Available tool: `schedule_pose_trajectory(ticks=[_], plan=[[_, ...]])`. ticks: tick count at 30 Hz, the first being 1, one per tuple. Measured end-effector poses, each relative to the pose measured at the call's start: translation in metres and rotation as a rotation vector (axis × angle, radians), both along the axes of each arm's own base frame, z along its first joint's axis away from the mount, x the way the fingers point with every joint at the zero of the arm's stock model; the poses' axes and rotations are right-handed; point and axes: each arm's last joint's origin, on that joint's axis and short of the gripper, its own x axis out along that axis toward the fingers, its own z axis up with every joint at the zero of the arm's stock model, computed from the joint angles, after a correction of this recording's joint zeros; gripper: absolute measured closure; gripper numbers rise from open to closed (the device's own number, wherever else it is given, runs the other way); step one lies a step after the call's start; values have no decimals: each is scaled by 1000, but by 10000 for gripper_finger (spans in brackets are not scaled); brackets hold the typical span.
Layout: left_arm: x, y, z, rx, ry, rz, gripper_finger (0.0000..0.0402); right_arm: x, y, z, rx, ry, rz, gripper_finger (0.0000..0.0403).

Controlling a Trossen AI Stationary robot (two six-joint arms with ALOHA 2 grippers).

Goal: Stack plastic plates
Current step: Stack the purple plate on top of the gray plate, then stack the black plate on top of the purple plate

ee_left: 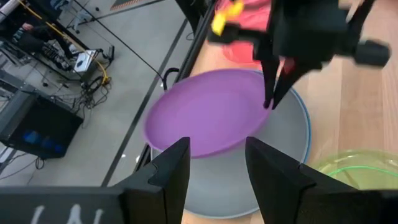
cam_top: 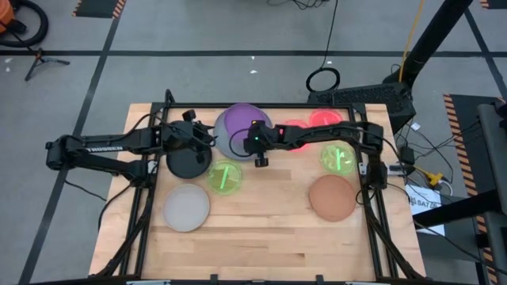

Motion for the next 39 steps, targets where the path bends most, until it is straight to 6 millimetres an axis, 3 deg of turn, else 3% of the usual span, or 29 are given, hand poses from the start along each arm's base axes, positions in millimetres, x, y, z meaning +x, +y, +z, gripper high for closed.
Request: schedule_pose_trajectory(ticks=[6, 24, 34, 39], plan=[[0, 0, 0, 0, 0, 0, 240, 3, -3, -20, -8, 48, -22, 389], [0, 0, 0, -37, -27, 27, 240, 2, -3, -11, 39, -12, -151, 279], [-5, 2, -8, -170, -17, 136, 240, -42, 27, 40, 88, 163, -259, 280], [-14, 1, -17, -246, 69, 203, 240, -74, 51, 50, 110, 104, -200, 294]])
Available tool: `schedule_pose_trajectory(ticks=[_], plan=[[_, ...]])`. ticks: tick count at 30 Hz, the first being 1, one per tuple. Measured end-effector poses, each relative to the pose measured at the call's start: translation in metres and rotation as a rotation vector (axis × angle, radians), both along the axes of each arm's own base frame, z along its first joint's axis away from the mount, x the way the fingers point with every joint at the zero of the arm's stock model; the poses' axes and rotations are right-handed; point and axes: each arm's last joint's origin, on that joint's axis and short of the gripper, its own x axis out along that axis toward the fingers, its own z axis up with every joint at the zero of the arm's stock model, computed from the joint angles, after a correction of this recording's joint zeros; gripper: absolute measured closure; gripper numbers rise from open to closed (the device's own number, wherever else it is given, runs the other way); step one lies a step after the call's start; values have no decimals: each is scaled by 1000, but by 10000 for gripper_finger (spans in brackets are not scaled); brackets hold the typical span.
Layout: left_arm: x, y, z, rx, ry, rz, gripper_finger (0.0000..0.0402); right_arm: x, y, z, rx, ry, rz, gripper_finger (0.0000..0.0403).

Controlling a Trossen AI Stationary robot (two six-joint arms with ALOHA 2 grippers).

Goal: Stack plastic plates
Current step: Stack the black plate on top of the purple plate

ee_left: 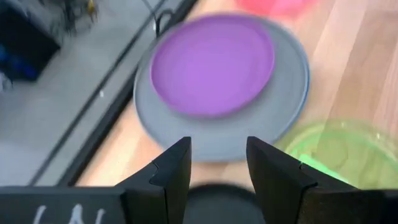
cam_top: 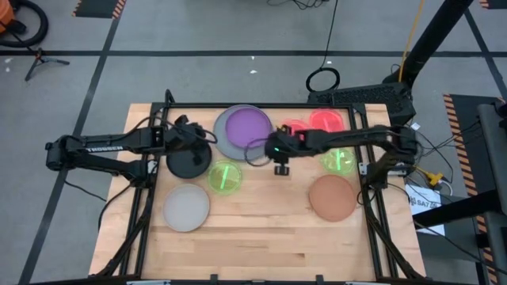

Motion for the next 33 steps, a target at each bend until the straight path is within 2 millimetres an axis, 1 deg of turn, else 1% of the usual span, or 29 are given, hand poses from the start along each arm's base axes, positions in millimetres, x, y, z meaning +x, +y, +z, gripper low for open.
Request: schedule_pose_trajectory(ticks=[4, 8, 12, 15, 18, 20, 24, 27, 33], plan=[[-5, 0, -4, -29, 51, 22, 240, -31, 11, -1, -11, -131, 20, 305], [-5, 4, -3, -35, 75, -79, 240, -54, 15, 8, -33, -277, 32, 310], [1, 18, 7, -57, 89, -87, 241, -69, 17, 29, -43, -405, 29, 310], [5, 32, 11, -57, 174, -76, 241, -76, 18, 40, -33, -463, 17, 310], [10, 49, 7, -76, 278, -56, 241, -81, 22, 47, -20, -497, 17, 309], [14, 62, 1, -110, 341, -64, 241, -83, 26, 49, -16, -498, 31, 310], [15, 83, -24, -215, 476, -138, 241, -85, 33, 52, 3, -511, 44, 310], [16, 98, -42, -264, 549, -152, 241, -86, 37, 52, 13, -510, 57, 310], [18, 118, -71, -344, 646, -144, 241, -87, 42, 51, 14, -490, 79, 310]])
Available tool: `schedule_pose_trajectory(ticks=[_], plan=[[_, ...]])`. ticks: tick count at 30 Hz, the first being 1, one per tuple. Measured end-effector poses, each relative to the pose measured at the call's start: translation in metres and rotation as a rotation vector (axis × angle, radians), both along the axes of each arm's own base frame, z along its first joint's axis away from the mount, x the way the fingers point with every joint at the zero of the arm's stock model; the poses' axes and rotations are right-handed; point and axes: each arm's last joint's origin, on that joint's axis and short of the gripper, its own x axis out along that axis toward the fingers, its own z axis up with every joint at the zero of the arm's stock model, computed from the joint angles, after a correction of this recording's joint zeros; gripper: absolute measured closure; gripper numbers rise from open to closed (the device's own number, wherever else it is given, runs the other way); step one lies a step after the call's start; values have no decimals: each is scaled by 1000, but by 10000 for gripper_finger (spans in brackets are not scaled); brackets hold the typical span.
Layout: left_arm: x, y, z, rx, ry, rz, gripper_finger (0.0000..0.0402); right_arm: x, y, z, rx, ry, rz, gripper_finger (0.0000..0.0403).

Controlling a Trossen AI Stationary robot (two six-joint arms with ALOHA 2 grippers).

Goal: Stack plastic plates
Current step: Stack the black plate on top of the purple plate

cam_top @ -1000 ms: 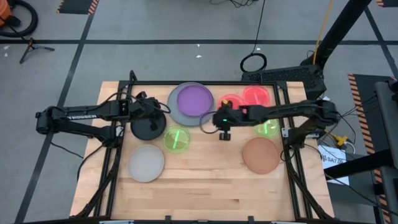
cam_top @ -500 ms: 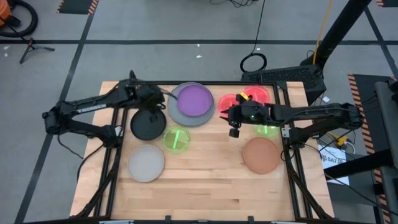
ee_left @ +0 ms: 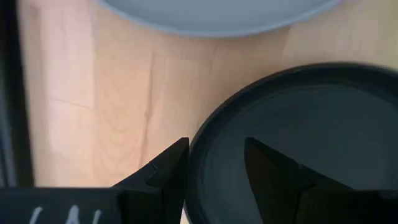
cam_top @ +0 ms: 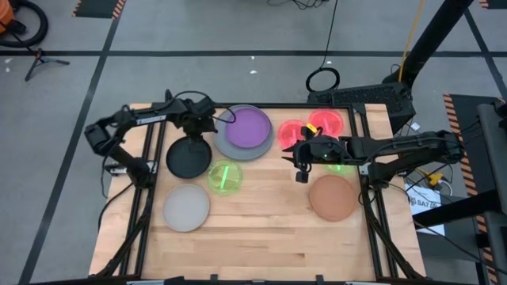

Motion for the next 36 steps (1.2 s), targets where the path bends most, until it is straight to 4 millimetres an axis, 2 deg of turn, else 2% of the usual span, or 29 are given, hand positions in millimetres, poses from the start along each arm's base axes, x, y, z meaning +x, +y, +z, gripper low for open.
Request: schedule_pose_trajectory(ticks=[4, 10, 21, 36], plan=[[0, 7, -14, -37, 46, 11, 241, -1, 1, -1, -1, 11, 2, 310], [2, 11, -24, -64, 58, 7, 241, -1, 1, -1, -3, 13, 3, 310], [5, 13, -26, -124, -16, -16, 241, -2, 1, -3, 5, 35, -4, 310], [5, 13, -26, -126, -13, -20, 241, -2, 1, -3, 5, 34, -5, 310]])
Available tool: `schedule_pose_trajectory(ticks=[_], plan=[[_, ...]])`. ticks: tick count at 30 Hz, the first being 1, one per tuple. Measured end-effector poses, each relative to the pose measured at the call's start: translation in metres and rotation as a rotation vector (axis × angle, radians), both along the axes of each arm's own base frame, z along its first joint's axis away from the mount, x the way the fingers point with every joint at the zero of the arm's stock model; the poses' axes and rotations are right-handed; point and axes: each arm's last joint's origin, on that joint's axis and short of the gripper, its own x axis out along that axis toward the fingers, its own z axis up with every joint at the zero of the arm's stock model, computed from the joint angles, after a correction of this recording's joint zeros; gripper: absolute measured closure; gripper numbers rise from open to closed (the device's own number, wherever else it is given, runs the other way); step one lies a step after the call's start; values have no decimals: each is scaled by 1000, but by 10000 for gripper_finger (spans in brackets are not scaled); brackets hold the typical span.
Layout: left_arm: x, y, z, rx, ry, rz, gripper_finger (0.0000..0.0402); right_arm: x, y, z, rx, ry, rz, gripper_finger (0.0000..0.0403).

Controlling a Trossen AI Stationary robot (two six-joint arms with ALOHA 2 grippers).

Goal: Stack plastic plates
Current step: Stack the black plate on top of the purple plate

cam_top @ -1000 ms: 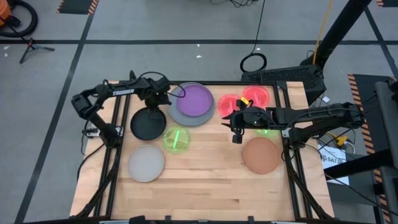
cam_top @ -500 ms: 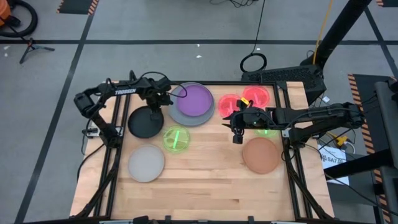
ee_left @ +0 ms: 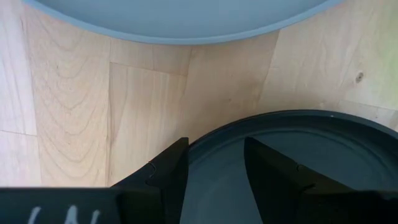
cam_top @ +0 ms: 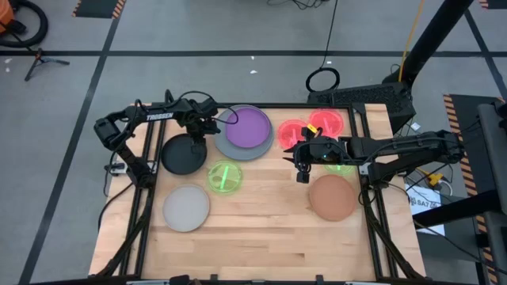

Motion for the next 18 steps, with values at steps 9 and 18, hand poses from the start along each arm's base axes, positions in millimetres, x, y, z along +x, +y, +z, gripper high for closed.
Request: schedule_pose_trajectory(ticks=[9, 18], plan=[[0, 0, 0, 1, 4, 7, 241, 0, 0, 0, 1, -1, -1, 310], [5, -6, 0, 2, 6, -19, 241, 0, 0, 0, 12, -4, -9, 310]])
